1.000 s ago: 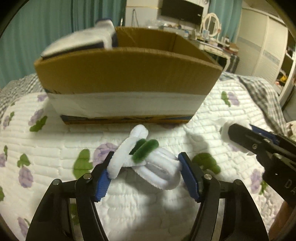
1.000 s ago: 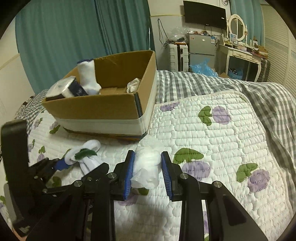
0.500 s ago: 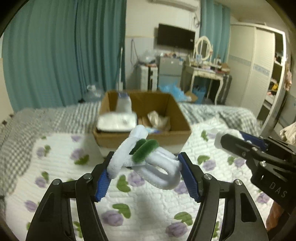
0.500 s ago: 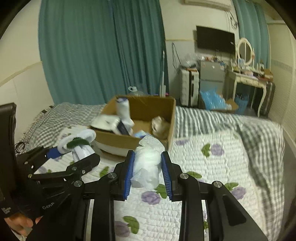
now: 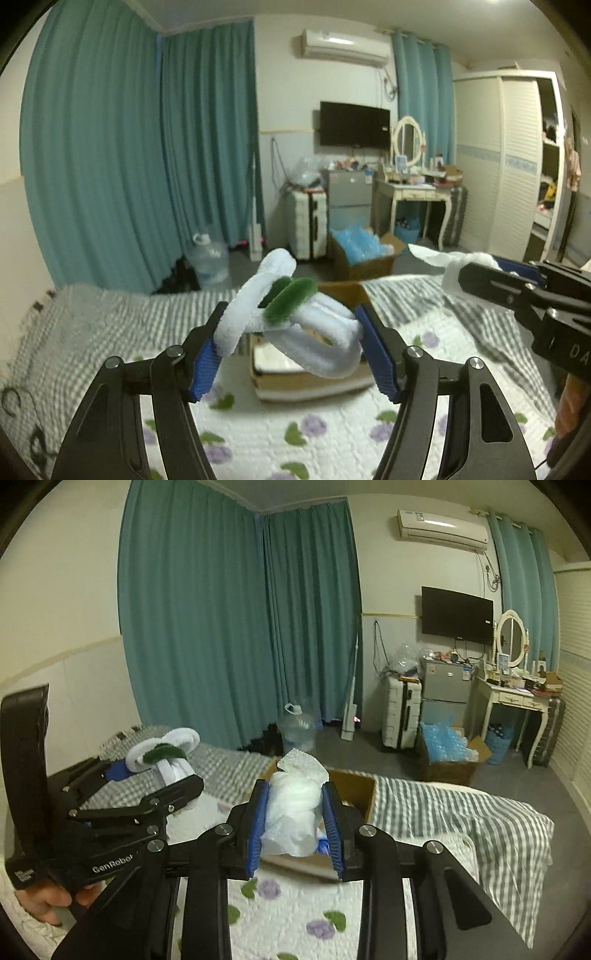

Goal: Organize soft objects

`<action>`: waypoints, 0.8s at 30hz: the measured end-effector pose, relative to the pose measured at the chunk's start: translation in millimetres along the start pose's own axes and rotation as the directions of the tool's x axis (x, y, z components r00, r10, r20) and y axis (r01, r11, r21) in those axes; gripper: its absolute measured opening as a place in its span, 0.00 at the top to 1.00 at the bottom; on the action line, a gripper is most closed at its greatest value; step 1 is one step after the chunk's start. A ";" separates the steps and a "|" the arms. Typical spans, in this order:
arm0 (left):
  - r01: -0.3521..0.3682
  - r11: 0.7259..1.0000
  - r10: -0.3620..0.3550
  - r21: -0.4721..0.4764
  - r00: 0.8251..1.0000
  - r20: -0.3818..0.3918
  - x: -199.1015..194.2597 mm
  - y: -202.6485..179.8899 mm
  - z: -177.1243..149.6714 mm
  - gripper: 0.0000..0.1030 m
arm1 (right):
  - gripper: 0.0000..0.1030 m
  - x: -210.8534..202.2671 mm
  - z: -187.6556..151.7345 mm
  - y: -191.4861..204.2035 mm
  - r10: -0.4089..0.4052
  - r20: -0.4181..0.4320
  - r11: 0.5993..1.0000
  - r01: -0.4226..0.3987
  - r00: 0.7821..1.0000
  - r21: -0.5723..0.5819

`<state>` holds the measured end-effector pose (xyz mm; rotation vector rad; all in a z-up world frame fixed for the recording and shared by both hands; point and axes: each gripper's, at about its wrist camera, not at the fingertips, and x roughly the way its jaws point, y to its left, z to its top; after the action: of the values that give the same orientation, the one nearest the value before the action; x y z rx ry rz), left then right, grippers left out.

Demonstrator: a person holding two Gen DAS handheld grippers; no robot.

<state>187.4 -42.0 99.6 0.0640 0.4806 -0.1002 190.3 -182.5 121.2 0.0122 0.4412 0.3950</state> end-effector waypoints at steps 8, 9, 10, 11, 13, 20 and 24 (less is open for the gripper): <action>-0.034 0.998 0.033 0.052 0.999 0.031 45.9 6.6 34.3 0.35 | 0.72 62.2 31.9 -21.9 -0.024 -0.004 1.000 0.024 1.000 0.014; -0.033 0.998 0.031 0.053 0.999 0.027 54.3 6.8 36.2 0.35 | 0.72 72.6 33.1 -24.7 -0.022 -0.010 1.000 0.022 1.000 0.016; -0.031 0.998 0.030 0.058 0.999 0.022 63.2 7.0 37.3 0.35 | 0.72 84.8 32.4 -26.8 -0.020 -0.017 1.000 0.020 1.000 0.018; -0.035 0.997 0.033 0.063 0.999 0.020 74.2 6.7 37.7 0.35 | 0.72 94.4 32.0 -30.3 -0.019 -0.023 1.000 0.019 1.000 0.017; -0.034 0.997 0.033 0.073 0.999 0.011 93.7 4.9 36.4 0.35 | 0.72 116.8 26.9 -35.7 -0.022 -0.041 1.000 0.022 0.999 0.013; -0.024 0.997 0.029 0.068 0.996 -0.079 172.3 -1.0 11.2 0.35 | 0.72 196.0 -5.1 -68.1 -0.024 -0.115 0.998 0.031 0.993 0.060; -0.011 0.998 0.020 0.066 0.991 -0.134 211.0 -7.5 -8.8 0.33 | 0.72 234.3 -20.5 -84.3 -0.017 -0.165 0.997 0.028 0.986 0.066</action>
<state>368.6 -65.8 -6.4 0.1388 0.6115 -0.0967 407.3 -174.0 -2.3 0.0412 0.6172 0.3596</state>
